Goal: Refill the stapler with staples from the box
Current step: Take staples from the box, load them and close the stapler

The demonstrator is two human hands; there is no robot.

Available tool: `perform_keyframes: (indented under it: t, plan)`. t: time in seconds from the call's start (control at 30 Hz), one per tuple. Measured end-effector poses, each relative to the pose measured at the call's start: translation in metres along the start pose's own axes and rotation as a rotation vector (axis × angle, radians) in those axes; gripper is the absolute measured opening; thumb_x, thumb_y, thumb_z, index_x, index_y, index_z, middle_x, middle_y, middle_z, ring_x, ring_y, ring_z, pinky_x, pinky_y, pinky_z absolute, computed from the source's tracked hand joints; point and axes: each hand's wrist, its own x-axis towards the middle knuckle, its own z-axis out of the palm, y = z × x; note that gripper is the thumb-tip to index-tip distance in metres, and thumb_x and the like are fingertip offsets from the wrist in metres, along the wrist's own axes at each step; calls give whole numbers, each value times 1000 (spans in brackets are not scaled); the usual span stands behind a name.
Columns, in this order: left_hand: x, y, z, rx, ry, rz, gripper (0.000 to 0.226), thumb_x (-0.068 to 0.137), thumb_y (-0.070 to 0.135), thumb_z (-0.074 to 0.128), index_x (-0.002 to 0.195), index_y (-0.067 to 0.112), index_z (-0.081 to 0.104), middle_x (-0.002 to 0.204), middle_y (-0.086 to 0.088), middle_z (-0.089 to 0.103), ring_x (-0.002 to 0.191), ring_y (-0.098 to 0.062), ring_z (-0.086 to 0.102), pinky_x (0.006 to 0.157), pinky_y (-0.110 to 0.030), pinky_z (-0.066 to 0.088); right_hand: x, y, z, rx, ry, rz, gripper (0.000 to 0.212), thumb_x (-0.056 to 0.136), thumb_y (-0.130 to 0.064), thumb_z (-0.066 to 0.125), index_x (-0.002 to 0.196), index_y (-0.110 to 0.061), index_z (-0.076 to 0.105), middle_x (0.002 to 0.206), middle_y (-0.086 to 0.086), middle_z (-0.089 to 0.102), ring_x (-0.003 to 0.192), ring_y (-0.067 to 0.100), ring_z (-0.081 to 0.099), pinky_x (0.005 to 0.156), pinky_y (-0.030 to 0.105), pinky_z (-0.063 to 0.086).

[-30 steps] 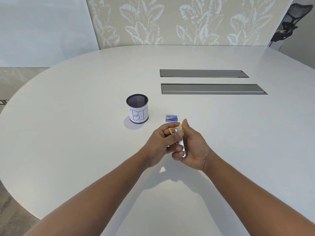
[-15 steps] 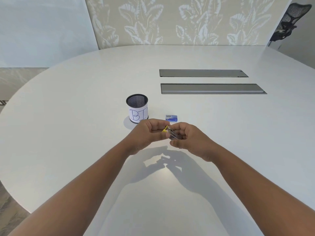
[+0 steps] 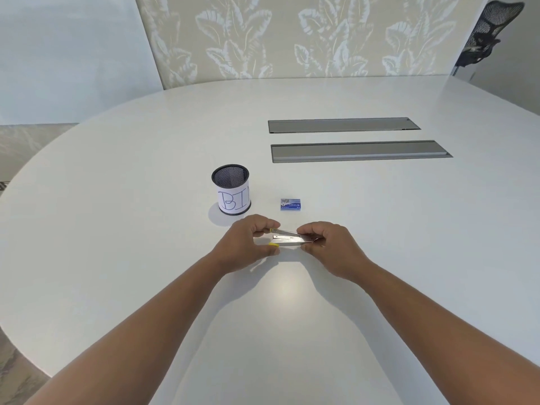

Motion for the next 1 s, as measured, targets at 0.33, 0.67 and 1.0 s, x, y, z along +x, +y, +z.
perform_keyframes:
  t: [0.33,0.67,1.0]
  plan:
    - [4,-11,12,0,74,-96,62,67,24,91,123,30,67,114,20,67,111,2,60,92,-14,43,1,12,3,-87,35,-38,21,90,-8,70,108,-16,76,101,8,77,100,28,68,94,43,52]
    - [6,-15,13,-24,69,-123,60,65,24,92,119,31,68,114,17,70,110,-1,63,95,-18,46,6,16,5,-89,13,-16,28,92,-9,68,117,-18,75,107,-1,78,100,15,68,86,10,45]
    - [8,-14,12,-39,65,-132,55,63,23,93,111,34,69,110,14,73,107,-5,65,92,-18,48,6,17,5,-87,40,-25,26,90,-7,70,113,-16,76,103,2,78,100,19,68,92,29,49]
